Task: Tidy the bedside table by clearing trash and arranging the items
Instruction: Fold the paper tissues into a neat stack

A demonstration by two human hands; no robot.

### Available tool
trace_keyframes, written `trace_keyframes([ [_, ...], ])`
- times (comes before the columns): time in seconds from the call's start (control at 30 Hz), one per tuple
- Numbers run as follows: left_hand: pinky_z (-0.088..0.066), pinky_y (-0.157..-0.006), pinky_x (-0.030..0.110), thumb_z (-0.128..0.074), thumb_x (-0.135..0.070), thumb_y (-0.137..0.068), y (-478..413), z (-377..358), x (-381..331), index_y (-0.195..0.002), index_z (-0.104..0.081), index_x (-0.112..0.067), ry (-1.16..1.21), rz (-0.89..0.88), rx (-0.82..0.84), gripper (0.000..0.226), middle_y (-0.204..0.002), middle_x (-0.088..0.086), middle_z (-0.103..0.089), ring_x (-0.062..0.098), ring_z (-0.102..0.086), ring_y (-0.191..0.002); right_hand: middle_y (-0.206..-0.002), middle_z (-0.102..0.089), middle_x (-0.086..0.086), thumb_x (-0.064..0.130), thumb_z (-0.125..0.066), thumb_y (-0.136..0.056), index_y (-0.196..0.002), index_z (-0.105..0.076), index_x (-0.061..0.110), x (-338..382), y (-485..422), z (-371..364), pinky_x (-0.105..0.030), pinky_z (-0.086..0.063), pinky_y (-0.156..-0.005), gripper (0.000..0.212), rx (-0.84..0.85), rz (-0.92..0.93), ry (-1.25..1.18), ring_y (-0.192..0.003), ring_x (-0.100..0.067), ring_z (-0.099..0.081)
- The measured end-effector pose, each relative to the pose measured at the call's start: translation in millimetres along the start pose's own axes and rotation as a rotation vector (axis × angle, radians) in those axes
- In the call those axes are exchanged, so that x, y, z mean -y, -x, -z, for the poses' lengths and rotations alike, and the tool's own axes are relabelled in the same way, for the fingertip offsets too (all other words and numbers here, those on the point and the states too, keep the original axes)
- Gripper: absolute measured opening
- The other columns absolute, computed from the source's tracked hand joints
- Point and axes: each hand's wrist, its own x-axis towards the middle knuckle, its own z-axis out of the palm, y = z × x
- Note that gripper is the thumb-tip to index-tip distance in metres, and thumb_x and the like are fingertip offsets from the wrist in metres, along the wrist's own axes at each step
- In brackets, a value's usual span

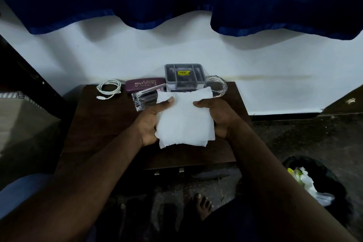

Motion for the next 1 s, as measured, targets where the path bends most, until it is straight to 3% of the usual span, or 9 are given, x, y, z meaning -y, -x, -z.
trace_keyframes([
  [0.2,-0.059,-0.092,0.056,-0.081,-0.003,-0.079,-6,0,-3,-0.120,-0.073,-0.003,-0.190,-0.236,-0.209,0.042,-0.116,0.016,-0.076,0.038,-0.072,-0.109,-0.117,-0.076,-0.017,0.003,-0.069,-0.093,-0.120,-0.071,0.004,-11,-11,-5,-0.055,-0.059,-0.094,0.027,-0.067,0.166,0.048,-0.105,-0.035,-0.074],
  [0.3,-0.062,-0.086,0.049,-0.083,-0.001,-0.079,-8,-1,-5,-0.107,-0.078,-0.007,-0.250,-0.408,-0.319,0.030,-0.105,0.012,-0.079,0.032,-0.077,-0.097,-0.113,-0.078,-0.011,-0.002,-0.075,-0.086,-0.118,-0.074,0.006,-13,-12,-9,-0.053,-0.058,-0.097,0.032,-0.128,0.389,0.193,-0.106,-0.029,-0.074],
  [0.43,-0.061,-0.077,0.029,-0.082,-0.003,-0.081,-7,3,-8,-0.104,-0.081,-0.015,-0.291,-0.578,-0.300,0.026,-0.105,0.006,-0.080,0.024,-0.077,-0.096,-0.103,-0.080,-0.005,0.009,-0.081,-0.081,-0.103,-0.078,0.009,-15,-14,-14,-0.052,-0.056,-0.096,0.023,-0.264,0.606,0.358,-0.102,-0.024,-0.075],
  [0.53,-0.060,-0.079,0.029,-0.083,-0.005,-0.081,-7,10,-4,-0.109,-0.079,-0.014,-0.324,-0.563,-0.285,0.030,-0.107,0.006,-0.080,0.023,-0.077,-0.099,-0.106,-0.080,-0.001,0.006,-0.082,-0.079,-0.106,-0.078,0.016,-23,-15,-19,-0.048,-0.058,-0.097,0.029,-0.246,0.555,0.318,-0.103,-0.019,-0.075],
  [0.67,-0.060,-0.088,0.040,-0.084,-0.003,-0.080,-10,17,10,-0.110,-0.077,-0.016,-0.407,-0.492,-0.321,0.033,-0.105,0.003,-0.080,0.023,-0.076,-0.100,-0.112,-0.078,-0.003,0.000,-0.082,-0.080,-0.118,-0.076,0.008,-37,-21,-23,-0.044,-0.058,-0.099,0.039,-0.274,0.493,0.351,-0.104,-0.017,-0.074],
  [0.77,-0.060,-0.092,0.043,-0.081,-0.002,-0.083,-10,14,14,-0.105,-0.078,-0.021,-0.438,-0.532,-0.348,0.029,-0.103,-0.001,-0.080,0.020,-0.076,-0.099,-0.109,-0.078,-0.002,0.000,-0.083,-0.078,-0.116,-0.076,0.010,-41,-22,-24,-0.042,-0.058,-0.098,0.040,-0.322,0.461,0.297,-0.101,-0.016,-0.074],
  [0.87,-0.058,-0.095,0.039,-0.083,-0.017,-0.079,-10,11,6,-0.108,-0.078,-0.026,-0.502,-0.643,-0.372,0.031,-0.109,-0.005,-0.079,0.017,-0.075,-0.104,-0.106,-0.079,0.000,0.002,-0.083,-0.078,-0.114,-0.077,0.010,-37,-22,-24,-0.033,-0.060,-0.091,0.038,-0.339,0.494,0.246,-0.098,-0.012,-0.075],
  [0.93,-0.059,-0.092,0.036,-0.085,-0.026,-0.072,-9,9,0,-0.103,-0.078,-0.029,-0.534,-0.666,-0.383,0.031,-0.106,-0.009,-0.080,0.013,-0.075,-0.101,-0.096,-0.080,0.008,-0.001,-0.083,-0.077,-0.106,-0.078,0.014,-33,-23,-23,-0.025,-0.059,-0.082,0.033,-0.313,0.516,0.199,-0.091,-0.006,-0.076],
  [1.0,-0.060,-0.092,0.039,-0.085,-0.027,-0.069,-10,12,-1,-0.107,-0.079,-0.025,-0.555,-0.639,-0.381,0.039,-0.105,-0.007,-0.080,0.015,-0.076,-0.100,-0.093,-0.080,0.008,-0.005,-0.083,-0.076,-0.103,-0.078,0.016,-33,-23,-21,-0.026,-0.060,-0.083,0.035,-0.268,0.501,0.184,-0.092,-0.008,-0.077],
])
